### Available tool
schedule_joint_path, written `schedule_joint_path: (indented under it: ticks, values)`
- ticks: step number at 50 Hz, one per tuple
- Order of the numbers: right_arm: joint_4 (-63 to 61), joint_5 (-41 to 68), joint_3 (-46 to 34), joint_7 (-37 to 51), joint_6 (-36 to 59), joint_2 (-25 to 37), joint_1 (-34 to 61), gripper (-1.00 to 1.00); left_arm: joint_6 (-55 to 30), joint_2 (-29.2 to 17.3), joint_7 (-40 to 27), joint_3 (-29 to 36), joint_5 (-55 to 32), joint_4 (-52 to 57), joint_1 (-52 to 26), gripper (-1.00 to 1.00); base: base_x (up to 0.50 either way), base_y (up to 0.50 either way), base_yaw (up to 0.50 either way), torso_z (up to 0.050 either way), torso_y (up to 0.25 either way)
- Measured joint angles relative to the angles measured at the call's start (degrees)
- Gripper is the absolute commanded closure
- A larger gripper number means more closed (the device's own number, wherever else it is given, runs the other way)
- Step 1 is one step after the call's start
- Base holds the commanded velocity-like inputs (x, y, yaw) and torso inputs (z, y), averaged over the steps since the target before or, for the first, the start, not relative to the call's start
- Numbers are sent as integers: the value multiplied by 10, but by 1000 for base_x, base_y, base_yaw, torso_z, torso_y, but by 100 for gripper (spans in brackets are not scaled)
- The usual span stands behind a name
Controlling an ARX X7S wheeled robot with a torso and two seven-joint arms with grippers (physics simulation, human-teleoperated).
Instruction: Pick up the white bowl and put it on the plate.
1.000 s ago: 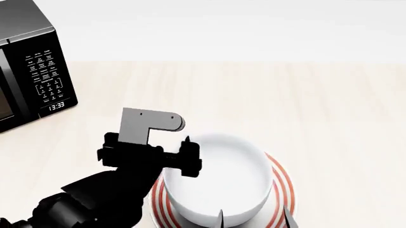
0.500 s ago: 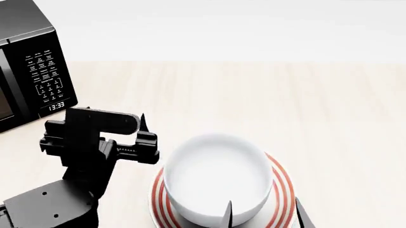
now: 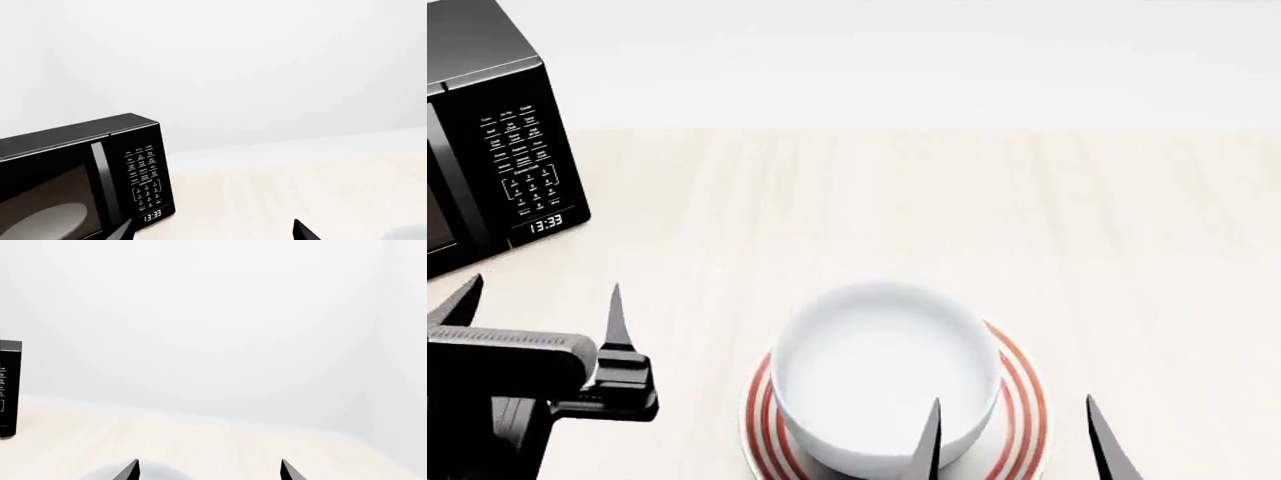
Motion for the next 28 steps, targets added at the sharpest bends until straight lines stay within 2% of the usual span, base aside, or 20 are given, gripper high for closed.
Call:
schedule_joint_path:
  ticks: [16, 28]
  values:
    - [-98, -18, -7, 11, 62, 14, 9, -100, -29, -79, -98, 17, 100, 164, 1, -100, 0, 0, 0, 0, 0]
    - [-162, -49, -32, 15, 114, 20, 25, -100, -72, -119, -153, 23, 163, 264, -3, -100, 0, 0, 0, 0, 0]
